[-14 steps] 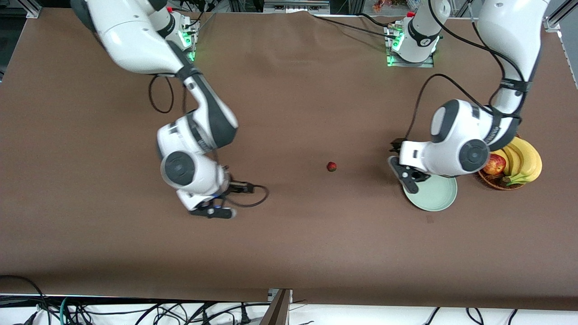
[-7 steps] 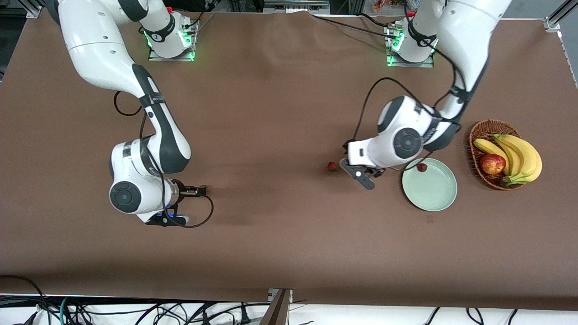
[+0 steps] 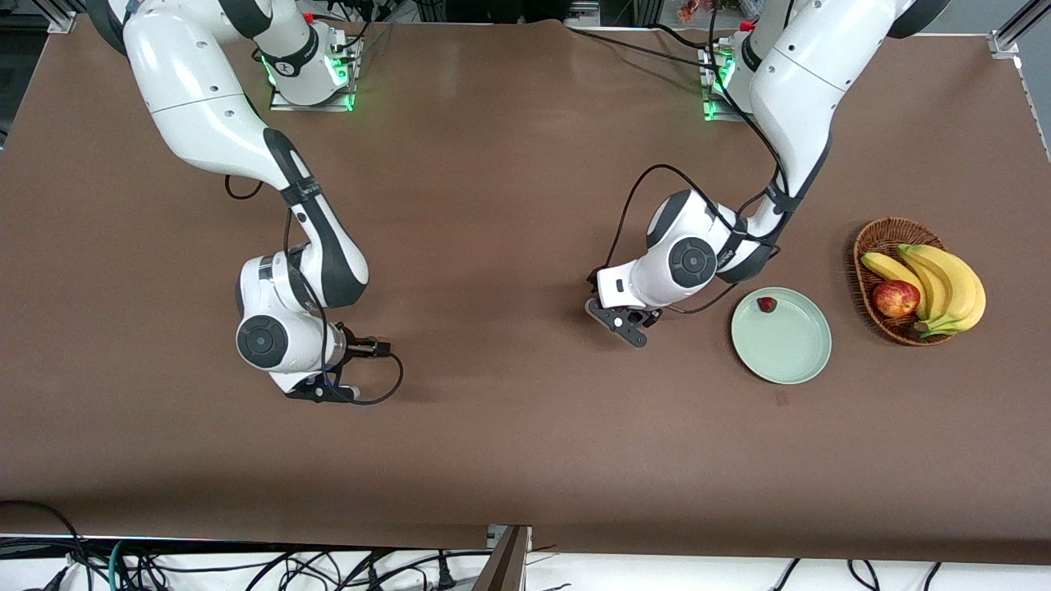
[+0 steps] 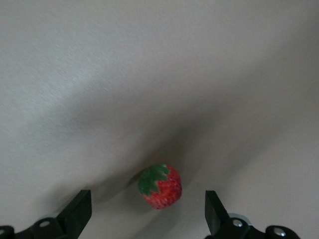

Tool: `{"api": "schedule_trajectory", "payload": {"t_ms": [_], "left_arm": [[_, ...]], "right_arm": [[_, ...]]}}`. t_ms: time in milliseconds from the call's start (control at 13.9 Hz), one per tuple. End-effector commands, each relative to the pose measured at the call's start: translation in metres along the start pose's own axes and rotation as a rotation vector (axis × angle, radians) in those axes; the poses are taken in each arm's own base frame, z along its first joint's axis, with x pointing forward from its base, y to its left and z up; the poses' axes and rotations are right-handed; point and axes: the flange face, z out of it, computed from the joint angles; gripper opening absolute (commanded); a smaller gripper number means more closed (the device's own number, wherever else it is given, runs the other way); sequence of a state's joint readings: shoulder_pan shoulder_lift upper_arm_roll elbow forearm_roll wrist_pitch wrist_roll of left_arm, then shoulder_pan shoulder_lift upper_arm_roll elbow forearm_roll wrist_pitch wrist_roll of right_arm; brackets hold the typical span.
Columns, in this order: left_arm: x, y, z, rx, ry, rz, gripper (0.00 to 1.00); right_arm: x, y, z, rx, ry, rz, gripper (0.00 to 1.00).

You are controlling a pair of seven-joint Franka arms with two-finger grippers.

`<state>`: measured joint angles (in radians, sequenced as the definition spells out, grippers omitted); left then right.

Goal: Collect all strawberries into plate
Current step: 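Grasp the middle strawberry with the left gripper while the right grasps the last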

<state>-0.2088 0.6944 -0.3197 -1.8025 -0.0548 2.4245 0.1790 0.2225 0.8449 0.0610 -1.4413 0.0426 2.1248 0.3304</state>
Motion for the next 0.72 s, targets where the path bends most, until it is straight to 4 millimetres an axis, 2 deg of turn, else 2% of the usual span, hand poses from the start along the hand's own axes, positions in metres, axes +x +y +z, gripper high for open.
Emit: {"api": "schedule_trajectory", "payload": {"t_ms": [0,144,216,361,433,505,649], "left_arm": [[-0.001,0.010,-0.001,0.013,-0.002,-0.001,1.00],[0.000,0.020,0.001,0.018,-0.003,-0.013,1.00],[0.002,0.033,0.003,0.036,-0.006,-0.009,0.88],[0.002,0.032,0.003,0.078,-0.009,-0.007,0.71],[0.002,0.031,0.003,0.084,-0.011,-0.003,0.58],[0.002,0.031,0.003,0.084,-0.011,-0.003,0.47],[0.002,0.027,-0.002,0.087,-0.005,-0.010,0.35]], "right_arm": [[-0.012,-0.001,-0.012,0.004,0.008,0.023,0.98],[-0.012,-0.002,-0.017,0.006,0.011,0.021,0.70],[-0.013,-0.003,-0.019,0.007,0.012,0.021,0.61],[-0.016,-0.006,-0.020,0.002,-0.003,0.020,0.61],[-0.016,-0.006,-0.022,0.002,-0.003,0.021,0.59],[-0.016,-0.006,-0.023,0.002,-0.002,0.021,0.52],[-0.017,-0.007,-0.022,0.002,-0.002,0.018,0.42]]}}
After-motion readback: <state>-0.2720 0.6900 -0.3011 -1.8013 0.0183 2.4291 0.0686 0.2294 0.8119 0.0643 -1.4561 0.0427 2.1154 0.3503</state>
